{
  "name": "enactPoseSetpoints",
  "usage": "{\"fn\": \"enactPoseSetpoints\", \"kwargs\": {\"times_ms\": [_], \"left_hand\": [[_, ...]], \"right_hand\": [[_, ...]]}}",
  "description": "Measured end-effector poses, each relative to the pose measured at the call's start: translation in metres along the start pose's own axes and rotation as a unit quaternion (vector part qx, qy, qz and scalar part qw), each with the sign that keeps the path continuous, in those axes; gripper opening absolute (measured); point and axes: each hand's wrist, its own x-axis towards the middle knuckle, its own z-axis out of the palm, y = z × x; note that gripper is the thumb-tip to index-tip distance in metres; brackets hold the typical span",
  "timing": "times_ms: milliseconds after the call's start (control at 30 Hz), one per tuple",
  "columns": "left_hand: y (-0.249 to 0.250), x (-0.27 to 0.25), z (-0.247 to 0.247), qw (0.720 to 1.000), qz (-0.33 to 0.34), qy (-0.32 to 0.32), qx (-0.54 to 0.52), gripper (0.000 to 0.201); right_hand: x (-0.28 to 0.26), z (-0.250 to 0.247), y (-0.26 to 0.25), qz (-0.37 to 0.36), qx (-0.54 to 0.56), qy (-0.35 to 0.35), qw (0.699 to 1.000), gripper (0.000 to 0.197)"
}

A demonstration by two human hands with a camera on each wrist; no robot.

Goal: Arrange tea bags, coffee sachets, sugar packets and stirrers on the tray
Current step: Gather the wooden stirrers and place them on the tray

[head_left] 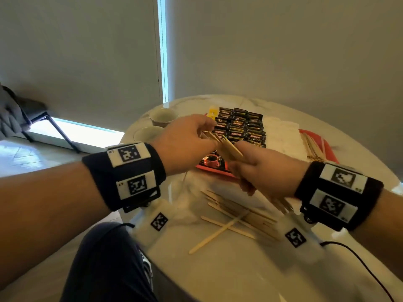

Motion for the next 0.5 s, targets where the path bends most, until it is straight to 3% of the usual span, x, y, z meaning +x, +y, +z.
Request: {"fn": "enactPoseSetpoints", "kwargs": {"times_ms": [167,300,500], "left_hand": [[0.013,0.017,0.009,0.995,0.0,0.06,-0.076,0.034],[0.015,0.021,0.011,0.996,-0.005,0.046,-0.077,0.034],[0.02,0.025,0.0,0.992,0.007,0.005,-0.124,0.027]], "right_hand": [[0.014,0.0,0.01,-0.01,0.122,0.014,0.992,0.008],[0.019,-0.001,0.013,0.008,0.212,0.002,0.977,0.011],[0.021,-0.007,0.014,-0.015,0.255,-0.016,0.967,0.017]]}}
